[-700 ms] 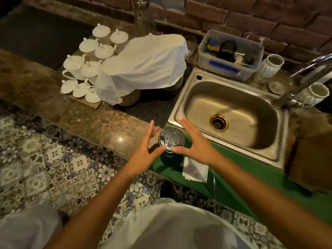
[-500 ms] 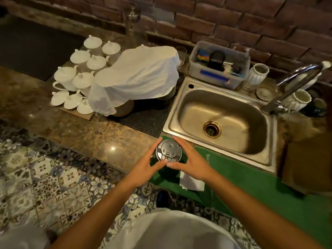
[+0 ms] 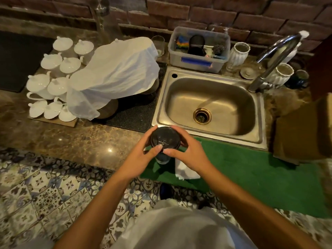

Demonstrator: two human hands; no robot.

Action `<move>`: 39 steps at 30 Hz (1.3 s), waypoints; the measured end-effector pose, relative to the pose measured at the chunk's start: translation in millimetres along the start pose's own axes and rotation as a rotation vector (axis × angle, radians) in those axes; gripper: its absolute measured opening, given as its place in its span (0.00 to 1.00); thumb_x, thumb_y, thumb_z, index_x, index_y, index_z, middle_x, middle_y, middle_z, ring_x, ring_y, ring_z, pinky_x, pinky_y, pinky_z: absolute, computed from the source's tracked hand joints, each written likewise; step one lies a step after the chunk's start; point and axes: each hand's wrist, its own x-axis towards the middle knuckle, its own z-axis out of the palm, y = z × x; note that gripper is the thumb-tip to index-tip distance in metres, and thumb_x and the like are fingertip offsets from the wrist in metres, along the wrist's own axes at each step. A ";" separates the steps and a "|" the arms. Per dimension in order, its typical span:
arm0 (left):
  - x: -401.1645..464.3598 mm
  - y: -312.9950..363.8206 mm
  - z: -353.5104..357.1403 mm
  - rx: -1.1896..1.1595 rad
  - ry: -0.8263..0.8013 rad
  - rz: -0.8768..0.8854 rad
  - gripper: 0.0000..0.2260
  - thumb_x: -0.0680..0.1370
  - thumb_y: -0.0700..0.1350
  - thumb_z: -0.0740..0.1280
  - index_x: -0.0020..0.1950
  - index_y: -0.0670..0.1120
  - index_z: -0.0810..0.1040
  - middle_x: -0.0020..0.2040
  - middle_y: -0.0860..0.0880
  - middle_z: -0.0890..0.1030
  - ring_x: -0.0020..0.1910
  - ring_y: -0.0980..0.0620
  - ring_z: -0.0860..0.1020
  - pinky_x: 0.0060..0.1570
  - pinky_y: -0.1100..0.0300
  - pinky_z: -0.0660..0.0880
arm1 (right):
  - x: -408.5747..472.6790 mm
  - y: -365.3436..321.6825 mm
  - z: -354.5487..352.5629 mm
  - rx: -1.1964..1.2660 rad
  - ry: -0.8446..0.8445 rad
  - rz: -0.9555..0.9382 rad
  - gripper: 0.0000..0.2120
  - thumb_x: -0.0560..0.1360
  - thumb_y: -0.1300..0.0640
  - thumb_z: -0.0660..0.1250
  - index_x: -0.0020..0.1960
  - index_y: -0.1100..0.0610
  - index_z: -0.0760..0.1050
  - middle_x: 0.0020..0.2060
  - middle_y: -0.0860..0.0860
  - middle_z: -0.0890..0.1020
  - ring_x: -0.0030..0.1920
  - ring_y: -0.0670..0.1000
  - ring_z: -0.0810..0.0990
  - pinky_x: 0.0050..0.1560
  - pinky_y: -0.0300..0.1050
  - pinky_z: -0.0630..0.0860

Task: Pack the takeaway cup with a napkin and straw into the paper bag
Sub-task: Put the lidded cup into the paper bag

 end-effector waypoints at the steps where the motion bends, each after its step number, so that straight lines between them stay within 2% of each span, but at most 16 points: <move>1: -0.9 11.6 5.6 -0.014 -0.011 0.018 0.28 0.79 0.49 0.67 0.79 0.57 0.64 0.69 0.65 0.76 0.70 0.62 0.74 0.71 0.58 0.72 | -4.1 -8.0 -7.2 0.020 0.037 -0.016 0.35 0.67 0.42 0.80 0.71 0.38 0.72 0.63 0.34 0.81 0.65 0.39 0.79 0.68 0.45 0.77; 3: -3.6 34.3 19.2 -0.046 -0.024 0.079 0.28 0.80 0.49 0.67 0.78 0.56 0.64 0.71 0.63 0.75 0.71 0.62 0.73 0.69 0.62 0.72 | -14.4 -24.1 -24.1 0.065 0.102 -0.057 0.33 0.67 0.44 0.80 0.70 0.38 0.73 0.60 0.28 0.79 0.64 0.36 0.78 0.65 0.38 0.77; 4: -5.0 44.4 26.8 -0.050 -0.024 0.113 0.27 0.80 0.49 0.67 0.78 0.56 0.64 0.72 0.61 0.74 0.72 0.62 0.73 0.69 0.63 0.72 | -20.3 -31.3 -33.0 0.090 0.127 -0.075 0.33 0.67 0.45 0.79 0.70 0.40 0.73 0.61 0.28 0.79 0.64 0.37 0.78 0.65 0.38 0.76; 8: -7.8 74.9 62.3 -0.022 -0.050 0.230 0.26 0.78 0.54 0.70 0.75 0.65 0.67 0.71 0.63 0.75 0.73 0.59 0.72 0.68 0.63 0.72 | -52.8 -44.2 -68.5 0.202 0.236 -0.106 0.35 0.67 0.45 0.77 0.72 0.46 0.73 0.63 0.39 0.81 0.66 0.43 0.80 0.66 0.43 0.77; 12: -8.4 95.6 114.0 0.014 -0.109 0.314 0.26 0.74 0.61 0.72 0.71 0.71 0.70 0.70 0.65 0.75 0.71 0.59 0.74 0.66 0.65 0.72 | -94.2 -35.4 -108.1 0.305 0.340 -0.098 0.33 0.67 0.46 0.76 0.71 0.45 0.73 0.62 0.40 0.83 0.66 0.45 0.80 0.65 0.44 0.78; 16: -11.5 106.2 185.9 -0.034 -0.156 0.329 0.25 0.74 0.59 0.73 0.70 0.68 0.72 0.70 0.63 0.77 0.71 0.59 0.75 0.66 0.66 0.72 | -142.3 -13.2 -157.4 0.336 0.414 -0.092 0.33 0.68 0.46 0.75 0.72 0.48 0.72 0.64 0.42 0.82 0.66 0.46 0.80 0.66 0.48 0.79; 18: -13.7 108.3 213.9 -0.065 -0.215 0.309 0.27 0.74 0.61 0.72 0.72 0.62 0.72 0.69 0.63 0.77 0.71 0.60 0.74 0.64 0.69 0.71 | -159.0 -5.0 -180.1 0.333 0.436 -0.086 0.33 0.67 0.43 0.77 0.70 0.48 0.74 0.63 0.43 0.83 0.65 0.47 0.81 0.66 0.49 0.79; 20: -14.5 112.1 252.9 -0.063 -0.272 0.283 0.28 0.75 0.57 0.73 0.73 0.56 0.70 0.69 0.62 0.78 0.71 0.60 0.74 0.63 0.70 0.72 | -182.2 4.9 -213.8 0.327 0.465 -0.077 0.38 0.64 0.36 0.79 0.70 0.47 0.75 0.62 0.44 0.84 0.65 0.47 0.82 0.65 0.50 0.79; 22: -13.1 118.6 288.5 -0.049 -0.297 0.274 0.25 0.77 0.51 0.74 0.73 0.56 0.71 0.68 0.64 0.79 0.70 0.61 0.75 0.63 0.68 0.74 | -202.9 14.2 -245.9 0.314 0.487 -0.076 0.42 0.63 0.30 0.76 0.71 0.47 0.74 0.62 0.45 0.84 0.65 0.47 0.81 0.66 0.51 0.79; 23: -12.6 123.1 304.5 -0.036 -0.306 0.283 0.26 0.76 0.51 0.74 0.72 0.57 0.71 0.67 0.64 0.79 0.70 0.60 0.75 0.63 0.67 0.74 | -212.9 18.0 -260.1 0.314 0.498 -0.079 0.43 0.62 0.29 0.76 0.71 0.48 0.74 0.62 0.45 0.84 0.65 0.47 0.81 0.66 0.51 0.79; 26: -12.3 136.7 349.3 -0.018 -0.320 0.331 0.30 0.72 0.62 0.74 0.72 0.57 0.71 0.68 0.63 0.79 0.70 0.59 0.76 0.63 0.67 0.73 | -240.6 29.3 -296.7 0.323 0.511 -0.099 0.45 0.63 0.28 0.75 0.74 0.48 0.72 0.65 0.46 0.82 0.67 0.48 0.80 0.66 0.50 0.78; 29: -15.7 148.8 386.3 -0.005 -0.295 0.365 0.30 0.72 0.64 0.72 0.72 0.57 0.72 0.67 0.63 0.79 0.69 0.60 0.76 0.63 0.68 0.73 | -259.2 37.4 -322.0 0.290 0.470 -0.110 0.43 0.66 0.31 0.75 0.76 0.45 0.67 0.68 0.42 0.79 0.70 0.46 0.77 0.69 0.49 0.76; 33: -18.9 154.2 414.8 0.027 -0.250 0.384 0.27 0.74 0.61 0.72 0.71 0.58 0.72 0.66 0.65 0.79 0.67 0.62 0.77 0.62 0.69 0.73 | -268.3 46.6 -343.0 0.307 0.453 -0.116 0.37 0.70 0.43 0.74 0.76 0.47 0.67 0.68 0.44 0.79 0.70 0.47 0.77 0.69 0.52 0.75; 39: -5.2 153.5 424.0 0.086 -0.322 0.303 0.25 0.77 0.56 0.68 0.74 0.60 0.69 0.69 0.64 0.77 0.70 0.61 0.74 0.66 0.64 0.73 | -261.2 54.0 -357.2 0.295 0.508 -0.113 0.32 0.70 0.44 0.73 0.72 0.44 0.70 0.64 0.40 0.80 0.67 0.47 0.79 0.65 0.47 0.78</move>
